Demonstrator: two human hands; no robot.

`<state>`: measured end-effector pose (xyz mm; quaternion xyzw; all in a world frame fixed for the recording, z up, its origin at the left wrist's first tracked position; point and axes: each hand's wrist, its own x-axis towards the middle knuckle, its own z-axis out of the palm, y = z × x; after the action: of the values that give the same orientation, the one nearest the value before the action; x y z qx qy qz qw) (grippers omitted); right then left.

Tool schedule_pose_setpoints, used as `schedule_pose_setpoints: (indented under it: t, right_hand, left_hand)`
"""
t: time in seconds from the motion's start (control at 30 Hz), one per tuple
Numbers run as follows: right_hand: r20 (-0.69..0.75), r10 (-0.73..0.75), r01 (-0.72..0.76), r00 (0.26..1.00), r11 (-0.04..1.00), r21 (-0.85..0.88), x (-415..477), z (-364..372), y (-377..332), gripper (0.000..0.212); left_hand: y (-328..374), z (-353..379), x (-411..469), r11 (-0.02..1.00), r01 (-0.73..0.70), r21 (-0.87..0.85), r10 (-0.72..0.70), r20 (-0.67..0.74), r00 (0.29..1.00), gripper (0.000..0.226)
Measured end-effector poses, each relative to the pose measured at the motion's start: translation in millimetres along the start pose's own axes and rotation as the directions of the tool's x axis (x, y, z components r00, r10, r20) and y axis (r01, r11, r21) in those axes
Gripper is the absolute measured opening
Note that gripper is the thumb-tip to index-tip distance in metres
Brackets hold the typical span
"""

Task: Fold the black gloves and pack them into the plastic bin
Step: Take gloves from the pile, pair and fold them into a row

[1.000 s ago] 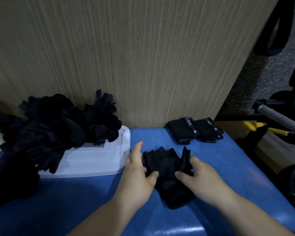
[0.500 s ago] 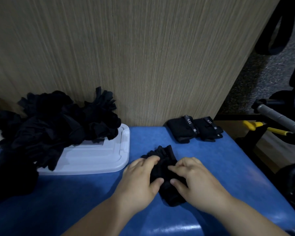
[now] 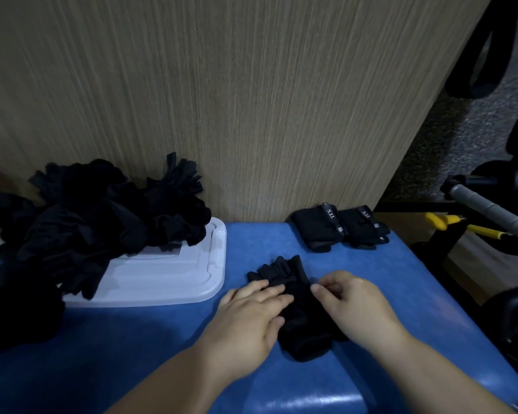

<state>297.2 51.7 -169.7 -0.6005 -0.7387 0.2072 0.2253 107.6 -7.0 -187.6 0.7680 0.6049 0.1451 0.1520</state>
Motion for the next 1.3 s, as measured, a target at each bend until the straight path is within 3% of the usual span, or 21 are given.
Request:
schedule_pose_setpoints:
  t: [0.1,0.2,0.4,0.57,0.9,1.0,1.1,1.23,1.3]
  right_hand:
    - [0.042,0.041,-0.035,0.998,0.992,-0.123,1.2,4.2,-4.3,0.027]
    - [0.057,0.076,-0.067,0.996,0.987,-0.148,0.3,3.7,-6.1,0.027]
    - [0.096,0.136,-0.148,0.986,0.981,0.128,-2.5,-8.6,8.5,0.022]
    - [0.038,0.112,-0.117,0.993,0.975,0.190,-3.2,-20.2,24.4,0.014]
    - [-0.139,0.117,-0.124,0.983,0.991,-0.043,2.6,-57.9,81.7,0.027]
    - [-0.156,0.000,-0.018,0.988,0.993,-0.116,4.4,-59.2,95.2,0.040]
    - [-0.045,-0.082,0.071,0.996,0.974,-0.217,6.6,-59.4,98.0,0.048]
    - [0.167,0.048,0.011,0.985,0.943,-0.333,7.7,-58.6,99.6,0.058]
    - [0.207,0.118,-0.027,0.971,0.919,-0.393,7.9,-58.7,100.8,0.061]
  left_hand:
    - [1.7,0.0,2.0,1.000,-0.019,-0.006,0.020,0.029,0.999,0.044]
    - [3.8,1.2,5.0,0.999,-0.038,-0.014,0.039,0.051,0.998,0.044]
    - [16.7,7.7,11.2,0.994,-0.107,-0.019,0.108,0.084,0.991,0.044]
    - [36.9,12.5,19.9,0.993,-0.117,-0.033,0.119,0.080,0.990,0.046]
    - [97.6,37.2,83.1,0.985,-0.169,0.043,0.160,0.166,0.973,0.053]
    - [103.6,44.9,90.5,0.982,-0.166,0.088,0.148,0.188,0.971,0.055]
    - [104.9,48.3,92.4,0.983,-0.138,0.120,0.112,0.207,0.972,0.055]
    - [105.8,49.4,91.3,0.984,-0.098,0.149,0.063,0.228,0.972,0.055]
    - [106.4,49.8,89.5,0.985,-0.079,0.155,0.041,0.235,0.971,0.056]
